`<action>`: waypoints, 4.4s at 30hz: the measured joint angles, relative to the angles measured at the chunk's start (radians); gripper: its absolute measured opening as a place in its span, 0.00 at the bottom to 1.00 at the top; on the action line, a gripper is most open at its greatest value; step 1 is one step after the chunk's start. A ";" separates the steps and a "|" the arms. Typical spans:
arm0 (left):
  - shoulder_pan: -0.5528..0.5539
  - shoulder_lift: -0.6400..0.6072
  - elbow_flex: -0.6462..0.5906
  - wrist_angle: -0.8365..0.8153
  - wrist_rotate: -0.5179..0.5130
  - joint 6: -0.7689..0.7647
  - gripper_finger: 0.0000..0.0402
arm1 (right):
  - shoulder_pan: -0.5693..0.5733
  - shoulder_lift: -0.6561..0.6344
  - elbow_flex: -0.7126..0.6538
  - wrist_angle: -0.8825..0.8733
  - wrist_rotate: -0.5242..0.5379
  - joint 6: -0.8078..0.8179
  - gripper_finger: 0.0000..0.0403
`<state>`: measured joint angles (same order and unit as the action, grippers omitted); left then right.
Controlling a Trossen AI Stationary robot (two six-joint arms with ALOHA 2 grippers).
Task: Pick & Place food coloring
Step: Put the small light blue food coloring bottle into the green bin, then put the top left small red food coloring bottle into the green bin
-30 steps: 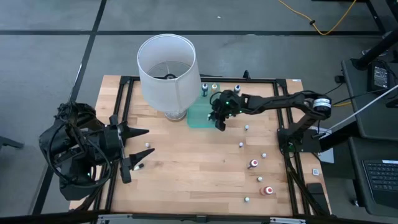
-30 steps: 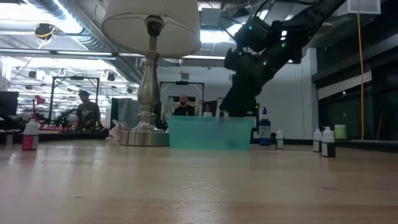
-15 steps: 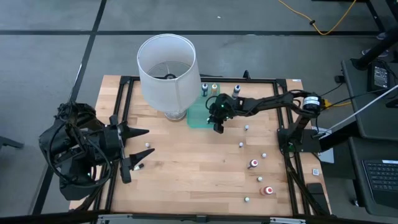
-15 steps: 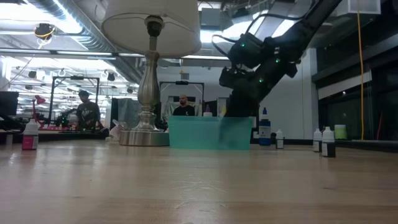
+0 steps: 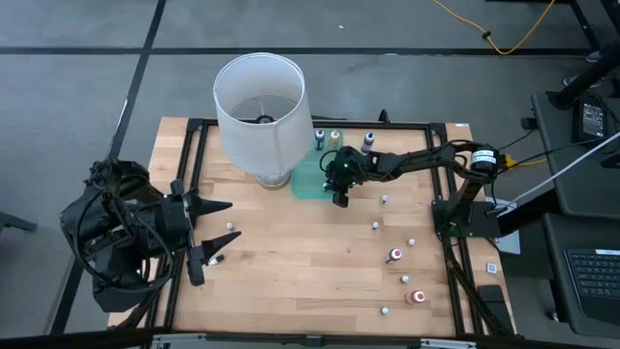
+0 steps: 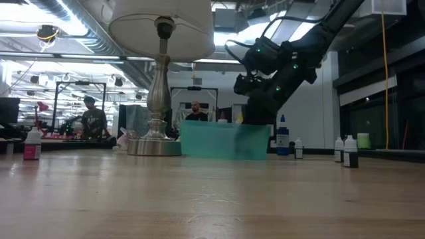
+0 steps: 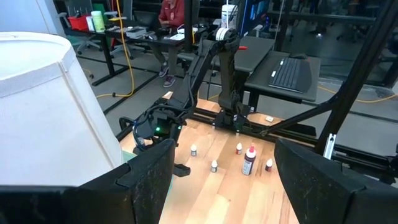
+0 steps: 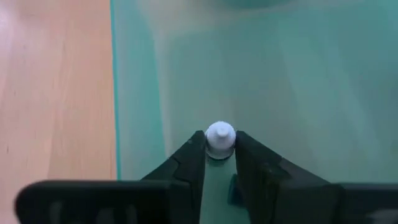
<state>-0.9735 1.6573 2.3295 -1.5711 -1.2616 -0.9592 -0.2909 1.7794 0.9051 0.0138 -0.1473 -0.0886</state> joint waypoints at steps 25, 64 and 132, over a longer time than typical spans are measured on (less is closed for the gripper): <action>0.000 0.000 0.000 0.000 0.049 0.004 0.67 | 0.000 0.005 0.158 -0.224 -0.006 -0.055 0.27; -0.177 -0.315 -1.029 0.000 0.268 -1.045 0.67 | 0.506 -0.367 0.358 -0.538 0.412 0.453 0.27; -0.068 0.074 -1.721 0.632 0.496 -1.349 0.67 | 0.562 -0.359 0.315 -0.436 0.574 0.369 0.27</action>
<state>-1.0410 1.7313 0.6085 -0.9392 -0.7654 -2.3081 0.2714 1.4200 1.2205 -0.4221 0.4271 0.2802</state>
